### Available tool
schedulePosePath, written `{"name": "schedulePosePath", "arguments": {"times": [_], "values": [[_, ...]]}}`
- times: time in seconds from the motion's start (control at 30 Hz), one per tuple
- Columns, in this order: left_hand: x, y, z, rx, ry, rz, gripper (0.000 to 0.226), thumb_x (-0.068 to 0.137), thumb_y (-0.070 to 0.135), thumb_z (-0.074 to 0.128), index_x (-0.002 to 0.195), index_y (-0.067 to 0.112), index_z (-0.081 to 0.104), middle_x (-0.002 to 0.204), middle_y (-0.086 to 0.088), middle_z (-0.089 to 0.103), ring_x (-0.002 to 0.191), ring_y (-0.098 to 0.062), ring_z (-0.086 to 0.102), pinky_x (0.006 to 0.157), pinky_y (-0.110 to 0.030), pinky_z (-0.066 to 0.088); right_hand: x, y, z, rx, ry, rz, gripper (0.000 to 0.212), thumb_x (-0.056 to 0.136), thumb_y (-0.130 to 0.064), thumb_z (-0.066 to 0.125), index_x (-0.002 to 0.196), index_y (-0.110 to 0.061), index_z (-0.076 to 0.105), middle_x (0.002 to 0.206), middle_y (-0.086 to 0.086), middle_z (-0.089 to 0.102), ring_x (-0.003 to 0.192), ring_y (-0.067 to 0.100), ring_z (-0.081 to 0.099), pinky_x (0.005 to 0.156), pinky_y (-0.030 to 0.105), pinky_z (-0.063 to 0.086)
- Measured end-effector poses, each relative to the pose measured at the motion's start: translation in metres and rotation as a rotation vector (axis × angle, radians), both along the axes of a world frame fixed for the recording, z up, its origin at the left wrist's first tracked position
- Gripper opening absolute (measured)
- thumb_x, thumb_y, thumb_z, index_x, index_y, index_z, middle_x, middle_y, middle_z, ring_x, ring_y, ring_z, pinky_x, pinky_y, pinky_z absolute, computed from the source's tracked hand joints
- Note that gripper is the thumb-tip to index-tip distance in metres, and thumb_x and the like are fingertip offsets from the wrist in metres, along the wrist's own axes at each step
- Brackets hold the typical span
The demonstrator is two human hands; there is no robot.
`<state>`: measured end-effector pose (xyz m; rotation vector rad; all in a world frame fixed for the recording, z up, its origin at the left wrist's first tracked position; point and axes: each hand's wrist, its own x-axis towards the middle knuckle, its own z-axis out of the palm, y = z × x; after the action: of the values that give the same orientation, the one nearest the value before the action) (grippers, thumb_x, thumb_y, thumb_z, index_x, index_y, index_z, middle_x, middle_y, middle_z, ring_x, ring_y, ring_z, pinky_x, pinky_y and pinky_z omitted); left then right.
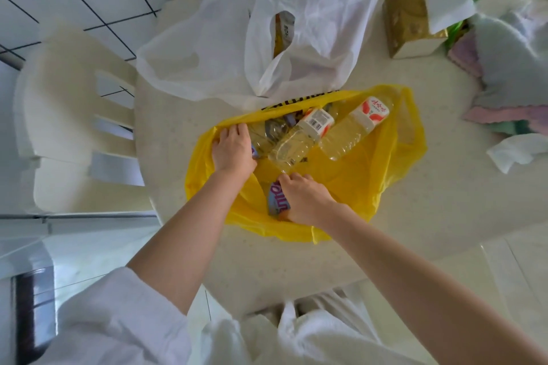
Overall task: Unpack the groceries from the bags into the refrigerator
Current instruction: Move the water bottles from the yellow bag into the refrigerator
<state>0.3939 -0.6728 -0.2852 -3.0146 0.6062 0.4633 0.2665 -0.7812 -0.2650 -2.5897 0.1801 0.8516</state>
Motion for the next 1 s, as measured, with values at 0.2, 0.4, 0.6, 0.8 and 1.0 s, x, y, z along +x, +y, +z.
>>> {"name": "schedulePosePath", "arguments": {"times": [0.2,0.4,0.6,0.8,1.0], "values": [[-0.014,-0.007,0.009,0.050,0.010,0.018,0.086,0.067,0.046,0.083,0.131,0.009,0.037,0.132,-0.014,0.048,0.125,-0.031,0.044,0.096,-0.038,0.044,-0.021,-0.038,0.001,-0.120,-0.037,-0.057,0.072,0.080,-0.027,0.071,0.139,-0.023,0.029,0.125,0.006,0.048,0.113,0.026,0.048,0.082,0.037,0.050],[-0.030,-0.020,0.003,0.130,-0.189,-0.091,0.057,0.079,0.020,0.076,0.126,0.008,0.047,0.127,-0.013,0.045,0.117,-0.031,0.044,0.093,-0.037,0.045,-0.034,-0.033,-0.003,-0.208,-0.040,-0.046,0.069,0.080,-0.022,0.069,0.138,-0.018,0.032,0.124,0.009,0.043,0.112,0.030,0.047,0.092,0.040,0.047],[-0.024,-0.025,-0.009,0.133,-0.124,-0.069,0.067,0.086,0.009,0.066,0.142,0.009,0.029,0.127,-0.017,0.049,0.111,-0.033,0.052,0.088,-0.038,0.047,-0.027,-0.017,-0.014,-0.248,-0.089,-0.008,0.070,0.079,-0.023,0.069,0.138,-0.014,0.032,0.127,0.009,0.046,0.113,0.033,0.047,0.095,0.049,0.043],[-0.005,-0.021,-0.008,0.090,0.030,0.006,0.076,0.081,0.020,0.075,0.142,0.017,0.030,0.130,-0.017,0.053,0.116,-0.035,0.056,0.087,-0.041,0.051,-0.018,-0.021,-0.014,-0.203,-0.058,0.011,0.072,0.079,-0.026,0.072,0.137,-0.015,0.030,0.125,0.006,0.048,0.113,0.031,0.048,0.088,0.053,0.045],[-0.008,-0.007,0.010,-0.046,0.159,0.077,0.087,0.066,0.039,0.086,0.134,0.012,0.038,0.131,-0.014,0.056,0.121,-0.035,0.054,0.090,-0.042,0.048,-0.029,-0.040,-0.006,-0.049,-0.125,-0.116,0.075,0.074,-0.035,0.076,0.134,-0.024,0.031,0.120,0.000,0.053,0.111,0.028,0.053,0.092,0.050,0.046]]}}
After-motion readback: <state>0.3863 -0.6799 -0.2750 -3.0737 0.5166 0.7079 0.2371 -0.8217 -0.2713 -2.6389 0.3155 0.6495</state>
